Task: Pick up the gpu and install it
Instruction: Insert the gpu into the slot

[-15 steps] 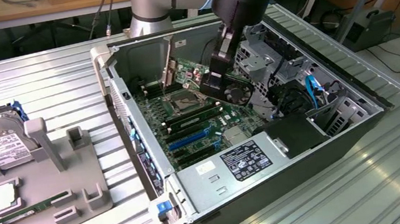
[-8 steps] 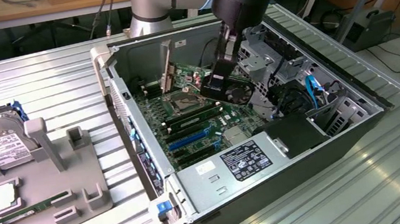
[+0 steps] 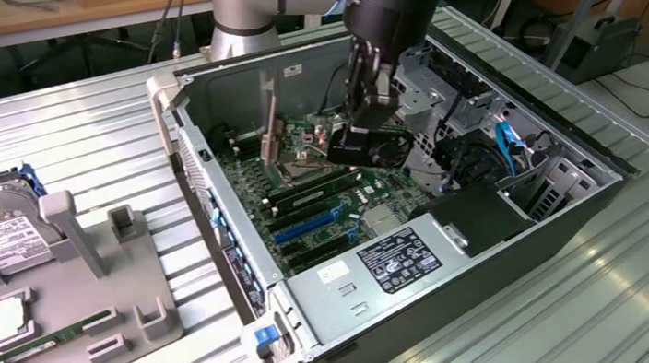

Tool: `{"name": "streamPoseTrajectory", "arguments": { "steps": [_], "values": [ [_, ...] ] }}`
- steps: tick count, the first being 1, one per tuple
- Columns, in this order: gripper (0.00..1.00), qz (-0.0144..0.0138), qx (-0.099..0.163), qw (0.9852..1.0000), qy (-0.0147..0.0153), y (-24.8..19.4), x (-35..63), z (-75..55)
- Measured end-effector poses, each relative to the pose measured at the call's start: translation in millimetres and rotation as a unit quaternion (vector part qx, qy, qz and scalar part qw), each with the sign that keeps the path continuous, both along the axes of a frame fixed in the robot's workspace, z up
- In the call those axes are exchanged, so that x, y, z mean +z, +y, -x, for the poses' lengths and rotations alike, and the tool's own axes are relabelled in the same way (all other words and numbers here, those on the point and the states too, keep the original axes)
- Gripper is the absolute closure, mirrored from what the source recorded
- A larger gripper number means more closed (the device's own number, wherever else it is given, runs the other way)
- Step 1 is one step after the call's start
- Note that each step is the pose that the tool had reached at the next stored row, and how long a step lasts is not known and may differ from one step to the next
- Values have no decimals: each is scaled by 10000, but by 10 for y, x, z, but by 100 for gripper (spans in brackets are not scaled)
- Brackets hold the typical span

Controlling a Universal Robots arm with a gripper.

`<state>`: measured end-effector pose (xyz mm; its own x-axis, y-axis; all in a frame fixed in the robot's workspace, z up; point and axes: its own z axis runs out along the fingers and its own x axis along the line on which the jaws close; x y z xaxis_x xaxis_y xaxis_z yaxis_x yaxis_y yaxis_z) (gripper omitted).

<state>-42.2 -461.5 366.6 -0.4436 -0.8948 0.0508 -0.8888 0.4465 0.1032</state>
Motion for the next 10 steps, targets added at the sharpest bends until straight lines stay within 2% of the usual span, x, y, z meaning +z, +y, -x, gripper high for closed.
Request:
{"name": "streamPoseTrajectory", "arguments": {
  "steps": [4,6,10],
  "values": [
    [74,0,389,9992,-6,0,-20,0],
    [74,0,621,9981,-9,0,-33,0],
    [74,0,1115,9938,-15,0,-65,0]
  ]
}}
